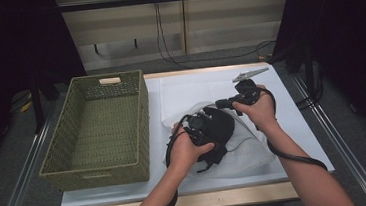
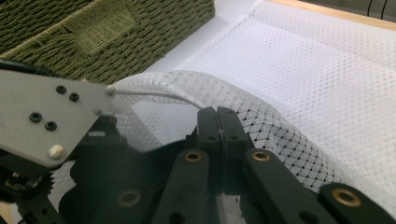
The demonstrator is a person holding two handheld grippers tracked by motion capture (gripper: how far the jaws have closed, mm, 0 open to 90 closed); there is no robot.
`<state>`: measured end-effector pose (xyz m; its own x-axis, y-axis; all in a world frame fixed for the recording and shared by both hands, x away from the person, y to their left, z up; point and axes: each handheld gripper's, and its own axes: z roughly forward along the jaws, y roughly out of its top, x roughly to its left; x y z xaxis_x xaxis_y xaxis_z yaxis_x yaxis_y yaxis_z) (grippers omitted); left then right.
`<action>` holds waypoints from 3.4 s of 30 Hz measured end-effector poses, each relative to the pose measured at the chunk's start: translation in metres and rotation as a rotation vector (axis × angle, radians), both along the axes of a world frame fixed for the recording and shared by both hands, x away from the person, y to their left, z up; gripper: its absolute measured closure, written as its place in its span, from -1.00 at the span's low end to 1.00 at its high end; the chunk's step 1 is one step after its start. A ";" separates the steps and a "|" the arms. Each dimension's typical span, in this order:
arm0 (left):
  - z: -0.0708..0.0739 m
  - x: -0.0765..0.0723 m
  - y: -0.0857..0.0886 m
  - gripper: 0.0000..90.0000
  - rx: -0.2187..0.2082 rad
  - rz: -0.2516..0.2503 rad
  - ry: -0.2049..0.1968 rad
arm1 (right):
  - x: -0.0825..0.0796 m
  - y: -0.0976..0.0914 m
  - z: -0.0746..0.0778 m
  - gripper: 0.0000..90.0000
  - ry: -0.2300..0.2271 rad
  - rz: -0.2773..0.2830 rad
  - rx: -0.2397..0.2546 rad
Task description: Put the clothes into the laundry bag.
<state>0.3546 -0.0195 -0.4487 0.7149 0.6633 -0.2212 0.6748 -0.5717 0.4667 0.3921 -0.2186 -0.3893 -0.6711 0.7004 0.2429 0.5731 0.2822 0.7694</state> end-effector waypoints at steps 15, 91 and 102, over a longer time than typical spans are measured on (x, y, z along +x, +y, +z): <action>0.002 -0.002 -0.003 0.57 -0.050 0.043 0.097 | 0.005 0.001 0.001 1.00 0.005 -0.012 -0.003; 0.001 0.026 0.001 0.45 -0.162 0.216 0.019 | 0.002 -0.015 -0.011 0.73 -0.006 -0.025 -0.031; 0.001 0.027 0.004 0.44 -0.167 0.219 0.025 | -0.003 -0.026 -0.019 0.22 -0.015 -0.047 -0.094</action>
<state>0.3812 -0.0158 -0.4474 0.5515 0.7542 -0.3564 0.7864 -0.3277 0.5236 0.3886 -0.2447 -0.4078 -0.6402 0.7504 0.1644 0.5758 0.3270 0.7494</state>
